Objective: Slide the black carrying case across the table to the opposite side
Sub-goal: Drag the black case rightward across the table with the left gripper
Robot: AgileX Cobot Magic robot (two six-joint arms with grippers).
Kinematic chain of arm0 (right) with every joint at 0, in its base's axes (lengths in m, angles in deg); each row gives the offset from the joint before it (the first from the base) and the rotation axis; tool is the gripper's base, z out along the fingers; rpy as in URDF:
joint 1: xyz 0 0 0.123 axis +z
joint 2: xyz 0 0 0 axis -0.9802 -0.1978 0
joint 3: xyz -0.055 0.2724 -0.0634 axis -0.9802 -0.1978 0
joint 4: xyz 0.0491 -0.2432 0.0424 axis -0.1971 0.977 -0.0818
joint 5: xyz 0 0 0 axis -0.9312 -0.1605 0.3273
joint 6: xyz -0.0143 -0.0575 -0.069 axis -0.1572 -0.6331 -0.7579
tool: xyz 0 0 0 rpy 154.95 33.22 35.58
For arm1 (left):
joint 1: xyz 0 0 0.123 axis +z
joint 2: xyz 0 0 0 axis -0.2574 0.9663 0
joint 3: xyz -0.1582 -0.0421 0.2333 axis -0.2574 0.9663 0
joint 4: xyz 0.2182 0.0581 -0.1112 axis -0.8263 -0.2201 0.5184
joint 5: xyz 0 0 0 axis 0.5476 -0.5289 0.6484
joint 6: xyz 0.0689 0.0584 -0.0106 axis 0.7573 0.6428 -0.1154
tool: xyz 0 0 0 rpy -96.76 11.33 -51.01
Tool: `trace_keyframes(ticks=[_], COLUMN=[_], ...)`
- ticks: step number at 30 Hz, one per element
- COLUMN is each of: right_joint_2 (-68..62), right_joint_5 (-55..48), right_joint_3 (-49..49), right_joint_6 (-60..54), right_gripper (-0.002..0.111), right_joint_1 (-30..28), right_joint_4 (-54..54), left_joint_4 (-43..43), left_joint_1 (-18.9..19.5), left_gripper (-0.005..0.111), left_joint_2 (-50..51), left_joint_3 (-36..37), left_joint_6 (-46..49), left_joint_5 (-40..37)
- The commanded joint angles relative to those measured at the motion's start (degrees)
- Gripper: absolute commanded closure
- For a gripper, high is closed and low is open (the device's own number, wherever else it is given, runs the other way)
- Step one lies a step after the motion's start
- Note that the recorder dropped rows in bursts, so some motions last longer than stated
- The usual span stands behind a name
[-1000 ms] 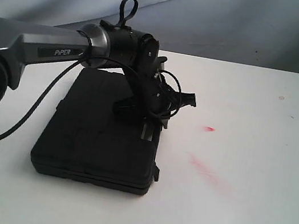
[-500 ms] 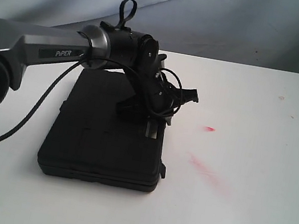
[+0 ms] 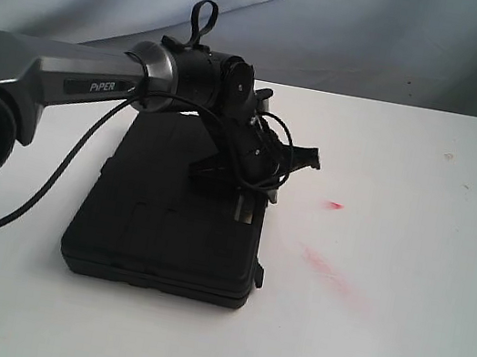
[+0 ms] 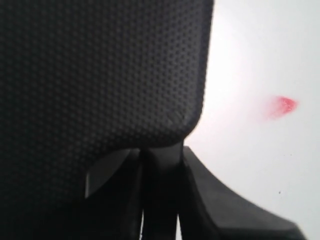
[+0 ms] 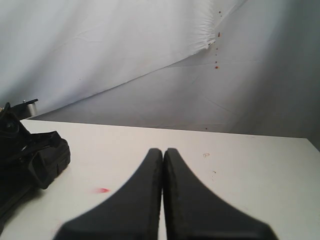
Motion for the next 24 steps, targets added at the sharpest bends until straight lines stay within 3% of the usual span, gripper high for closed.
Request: trace_keyframes(ticks=[1, 6, 8, 17, 24], right_joint_2=[0.3, 0.3, 0.3, 0.3, 0.3], right_joint_5=[0.1, 0.1, 0.1, 0.1, 0.1], right_joint_3=[-0.2, -0.2, -0.2, -0.2, -0.2], right_joint_6=[-0.1, -0.1, -0.1, -0.1, -0.1], right_gripper=[0.108, 0.108, 0.108, 0.108, 0.108], right_joint_1=[-0.3, -0.3, -0.3, -0.3, -0.3], right_joint_4=[0.1, 0.1, 0.1, 0.1, 0.1], left_joint_4=[3.2, 3.2, 3.4, -0.1, -16.0], left_joint_1=[-0.2, -0.2, -0.2, -0.2, -0.2], left_gripper=[0.093, 0.059, 0.052, 0.056, 0.058], left_joint_2=[0.4, 0.4, 0.4, 0.2, 0.0], left_joint_3=[-0.2, -0.3, -0.3, -0.3, -4.3], left_joint_6=[5.1, 4.9, 4.9, 4.7, -2.4], left_joint_5=[6.9, 6.8, 6.7, 3.9, -6.0])
